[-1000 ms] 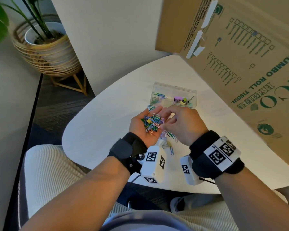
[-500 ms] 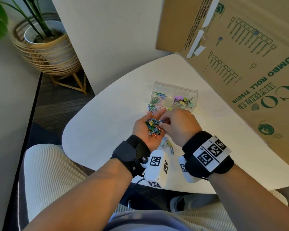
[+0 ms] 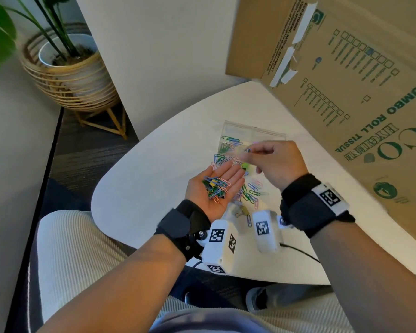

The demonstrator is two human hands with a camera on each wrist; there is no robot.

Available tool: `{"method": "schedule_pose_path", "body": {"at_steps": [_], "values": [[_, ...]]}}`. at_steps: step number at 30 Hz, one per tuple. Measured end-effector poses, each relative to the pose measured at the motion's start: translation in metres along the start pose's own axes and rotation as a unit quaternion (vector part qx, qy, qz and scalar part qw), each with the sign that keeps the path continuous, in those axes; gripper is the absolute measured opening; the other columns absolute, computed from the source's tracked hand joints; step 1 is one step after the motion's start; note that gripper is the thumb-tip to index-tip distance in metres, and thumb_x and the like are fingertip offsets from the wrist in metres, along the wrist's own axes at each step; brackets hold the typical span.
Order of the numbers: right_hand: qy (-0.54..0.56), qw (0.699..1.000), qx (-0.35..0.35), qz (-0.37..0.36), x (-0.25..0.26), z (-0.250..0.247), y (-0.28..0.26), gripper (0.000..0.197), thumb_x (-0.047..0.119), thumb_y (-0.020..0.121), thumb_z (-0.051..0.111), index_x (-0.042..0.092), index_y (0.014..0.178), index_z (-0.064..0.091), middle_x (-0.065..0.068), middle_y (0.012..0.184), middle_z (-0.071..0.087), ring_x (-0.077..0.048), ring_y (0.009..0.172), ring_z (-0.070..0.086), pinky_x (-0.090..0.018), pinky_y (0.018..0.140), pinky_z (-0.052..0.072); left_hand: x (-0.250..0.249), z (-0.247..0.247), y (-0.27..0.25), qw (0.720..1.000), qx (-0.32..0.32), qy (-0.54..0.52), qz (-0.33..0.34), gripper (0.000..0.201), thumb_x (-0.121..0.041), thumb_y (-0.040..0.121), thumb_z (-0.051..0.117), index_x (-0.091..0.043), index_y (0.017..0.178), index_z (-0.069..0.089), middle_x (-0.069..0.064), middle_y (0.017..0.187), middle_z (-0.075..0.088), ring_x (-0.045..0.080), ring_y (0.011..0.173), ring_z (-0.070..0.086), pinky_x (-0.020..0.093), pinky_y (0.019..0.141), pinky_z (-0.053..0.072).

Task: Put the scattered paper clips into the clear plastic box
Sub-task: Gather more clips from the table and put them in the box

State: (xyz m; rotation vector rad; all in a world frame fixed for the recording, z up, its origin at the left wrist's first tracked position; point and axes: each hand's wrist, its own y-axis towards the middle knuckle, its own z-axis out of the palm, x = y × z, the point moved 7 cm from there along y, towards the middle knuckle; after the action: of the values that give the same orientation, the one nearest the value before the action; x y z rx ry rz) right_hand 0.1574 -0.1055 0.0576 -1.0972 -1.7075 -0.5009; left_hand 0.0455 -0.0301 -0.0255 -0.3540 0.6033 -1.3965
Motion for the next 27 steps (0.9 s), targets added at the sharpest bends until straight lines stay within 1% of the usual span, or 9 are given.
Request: {"method": "schedule_pose_path", "body": {"at_steps": [4,6,8,12,14,16,19,22,27], "values": [[-0.048,0.998,-0.042,0.005,0.013,-0.002,0.043,0.009,0.021,0.072,0.083,0.020,0.072,0.074,0.004,0.072,0.071,-0.009,0.060,0.058,-0.034,0.076,0.058,0.000,0.000,-0.003,1.000,0.004,-0.004,-0.007,0.046,-0.028,0.103,0.029,0.006,0.106,0.060,0.018,0.112,0.066,0.031,0.116,0.054,0.044,0.089,0.045],[-0.075,0.995,-0.058,0.002,0.019,0.001,0.058,0.008,0.023,0.072,0.082,0.022,0.072,0.075,0.005,0.073,0.071,-0.013,0.063,0.060,-0.039,0.078,0.060,-0.002,0.000,-0.004,1.000,0.009,-0.004,-0.009,0.046,-0.028,0.103,0.030,0.006,0.106,0.060,0.020,0.109,0.067,0.031,0.114,0.055,0.044,0.087,0.046],[-0.111,0.992,-0.054,0.006,0.020,0.006,0.069,0.012,0.026,0.074,0.082,0.021,0.082,0.077,0.004,0.081,0.072,-0.015,0.071,0.063,-0.040,0.080,0.059,-0.004,0.001,-0.004,1.000,0.013,-0.004,-0.007,0.045,-0.027,0.103,0.030,0.006,0.106,0.060,0.022,0.104,0.070,0.030,0.112,0.056,0.044,0.088,0.046],[-0.241,0.970,0.024,0.031,0.008,0.021,0.071,0.049,0.043,0.078,0.078,0.015,0.118,0.069,-0.003,0.120,0.068,-0.021,0.107,0.063,-0.031,0.096,0.049,-0.006,0.000,-0.003,1.000,0.013,-0.007,-0.009,0.045,-0.027,0.103,0.031,0.007,0.105,0.060,0.022,0.104,0.069,0.031,0.113,0.056,0.045,0.090,0.046],[-0.229,0.973,0.028,-0.004,0.015,0.025,0.059,0.042,0.045,0.083,0.072,0.018,0.116,0.069,-0.001,0.113,0.068,-0.019,0.102,0.061,-0.027,0.090,0.047,-0.008,-0.001,-0.001,1.000,0.016,-0.008,-0.008,0.044,-0.026,0.102,0.031,0.007,0.105,0.060,0.018,0.113,0.065,0.031,0.116,0.054,0.045,0.094,0.044],[-0.221,0.973,0.042,-0.053,0.026,0.032,0.040,0.026,0.042,0.084,0.071,0.021,0.099,0.074,0.004,0.094,0.069,-0.014,0.088,0.061,-0.024,0.078,0.046,-0.010,-0.003,0.002,1.000,0.014,-0.016,-0.003,0.043,-0.025,0.102,0.032,0.007,0.104,0.060,0.017,0.113,0.064,0.031,0.115,0.054,0.045,0.096,0.044],[-0.261,0.953,0.139,-0.072,0.028,0.048,0.010,0.010,0.033,0.082,0.071,0.024,0.085,0.075,0.008,0.073,0.071,-0.010,0.073,0.067,-0.023,0.071,0.052,-0.013,-0.005,0.006,1.000,0.013,-0.010,0.008,0.042,-0.025,0.101,0.035,0.004,0.103,0.065,0.018,0.102,0.066,0.031,0.101,0.060,0.043,0.088,0.054],[-0.329,0.918,0.209,-0.074,0.023,0.057,-0.008,0.010,0.035,0.081,0.070,0.027,0.083,0.076,0.007,0.071,0.073,-0.010,0.071,0.069,-0.033,0.075,0.056,-0.012,-0.004,0.007,1.000,0.014,0.018,0.012,0.042,-0.027,0.101,0.033,0.000,0.111,0.064,0.017,0.107,0.065,0.027,0.099,0.059,0.033,0.076,0.057],[-0.420,0.876,0.211,-0.106,0.023,0.058,-0.016,0.015,0.037,0.086,0.067,0.027,0.091,0.075,0.005,0.079,0.070,-0.016,0.077,0.063,-0.036,0.077,0.054,-0.006,-0.005,0.009,1.000,0.005,0.015,0.014,0.042,-0.029,0.102,0.034,-0.003,0.128,0.053,0.014,0.106,0.061,0.025,0.088,0.062,0.027,0.064,0.058]]}}
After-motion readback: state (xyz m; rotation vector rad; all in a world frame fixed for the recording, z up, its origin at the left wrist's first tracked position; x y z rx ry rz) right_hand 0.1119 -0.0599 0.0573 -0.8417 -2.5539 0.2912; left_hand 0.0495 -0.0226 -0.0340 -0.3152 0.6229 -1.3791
